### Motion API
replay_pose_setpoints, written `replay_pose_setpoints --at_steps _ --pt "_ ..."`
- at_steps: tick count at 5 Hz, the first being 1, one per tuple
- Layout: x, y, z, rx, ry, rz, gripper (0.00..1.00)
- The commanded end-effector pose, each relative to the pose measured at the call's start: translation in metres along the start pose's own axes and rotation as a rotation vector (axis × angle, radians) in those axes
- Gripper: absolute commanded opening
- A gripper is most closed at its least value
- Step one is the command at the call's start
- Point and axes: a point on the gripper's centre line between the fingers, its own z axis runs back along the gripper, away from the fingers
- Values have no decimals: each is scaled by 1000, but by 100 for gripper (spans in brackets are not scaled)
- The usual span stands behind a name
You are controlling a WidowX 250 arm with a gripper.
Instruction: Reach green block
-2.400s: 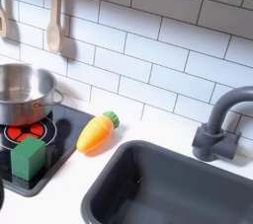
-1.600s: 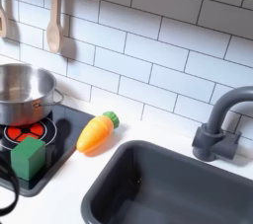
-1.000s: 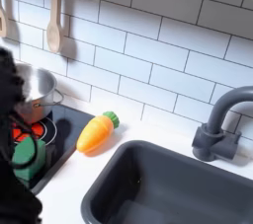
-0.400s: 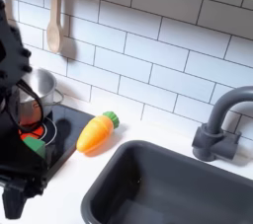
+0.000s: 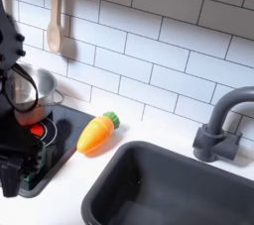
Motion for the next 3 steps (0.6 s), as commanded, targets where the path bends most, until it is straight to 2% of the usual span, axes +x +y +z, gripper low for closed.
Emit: replay_pose_setpoints --at_steps 1,2,3 --pt "17 13 -7 -22 -11 33 100" --pt "25 15 -12 -36 -13 43 100" --pt "31 18 -18 -34 -17 30 100"
